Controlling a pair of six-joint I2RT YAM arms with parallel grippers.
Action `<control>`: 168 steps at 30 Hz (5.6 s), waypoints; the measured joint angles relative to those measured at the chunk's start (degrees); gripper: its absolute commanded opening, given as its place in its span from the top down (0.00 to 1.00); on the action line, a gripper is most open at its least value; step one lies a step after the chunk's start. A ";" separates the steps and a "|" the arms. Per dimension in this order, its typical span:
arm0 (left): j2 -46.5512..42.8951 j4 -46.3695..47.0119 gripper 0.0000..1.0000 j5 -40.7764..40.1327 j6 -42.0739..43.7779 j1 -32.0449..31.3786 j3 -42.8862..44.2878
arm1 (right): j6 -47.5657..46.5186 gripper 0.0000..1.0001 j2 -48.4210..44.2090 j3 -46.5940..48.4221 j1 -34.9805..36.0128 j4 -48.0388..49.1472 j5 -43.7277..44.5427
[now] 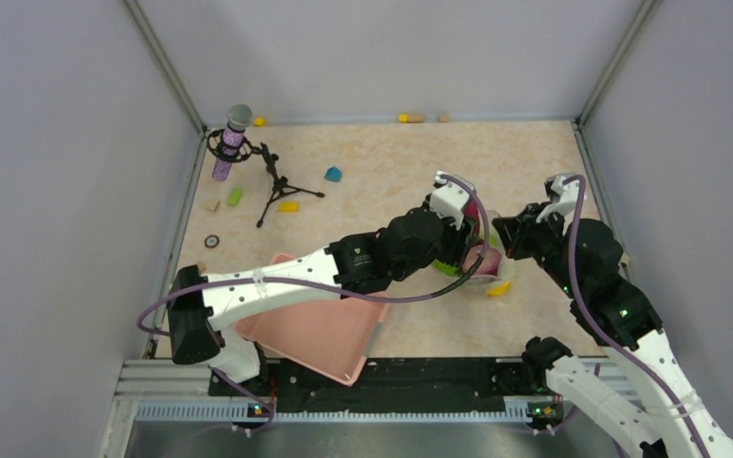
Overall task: Place the food in the zip-top bag and seal the zipper
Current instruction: Place the fake vegetable in the zipper food storage bag, then adjust the zipper food storage bag at the center of the board, then zip the zipper food storage bag at the center of the board.
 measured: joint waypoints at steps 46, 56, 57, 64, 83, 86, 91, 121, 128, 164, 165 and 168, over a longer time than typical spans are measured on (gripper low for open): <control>-13.16 -2.60 0.36 -7.21 -13.05 1.33 -16.20 | 0.00 1.00 0.00 0.00 0.00 0.00 -0.02; -5.66 -2.60 1.00 -2.71 -16.48 4.57 -12.59 | 0.00 1.00 0.28 0.00 0.00 -0.02 -0.44; -5.66 -2.60 1.00 -2.40 -16.46 4.66 -12.44 | 0.00 1.00 0.42 0.00 0.00 0.00 -0.48; -6.08 -3.41 1.00 -0.11 -16.02 4.74 -10.12 | 0.11 1.00 5.88 2.86 -0.04 -0.52 -1.49; -11.61 -6.12 0.99 -10.34 -14.86 4.94 -3.43 | -7.32 1.00 26.73 26.45 -0.26 -5.84 -4.50; -14.38 -2.38 1.00 -11.43 -15.32 4.94 -10.16 | -11.58 1.00 30.18 27.21 -0.26 -6.43 -7.15; -13.44 2.23 1.00 -10.21 -18.23 4.94 -13.29 | -16.06 1.00 35.41 31.93 -0.26 -7.17 -10.80; -26.43 0.83 0.03 6.88 8.15 5.07 -20.79 | -25.77 1.00 36.79 25.83 -2.23 0.59 -15.80; -23.54 4.31 0.13 20.39 15.72 20.96 -26.99 | -23.45 1.00 36.79 25.42 -2.45 1.14 -19.19; -6.71 43.71 1.00 50.45 16.11 25.94 -32.59 | -10.67 1.00 36.87 20.74 -2.80 3.50 -13.81; -6.49 44.04 1.00 50.69 16.11 25.99 -32.54 | -10.43 1.00 36.87 20.61 -2.91 3.50 -13.77; -6.01 44.46 1.00 51.32 15.67 26.01 -32.50 | -10.19 0.94 36.79 20.61 -3.10 3.54 -13.51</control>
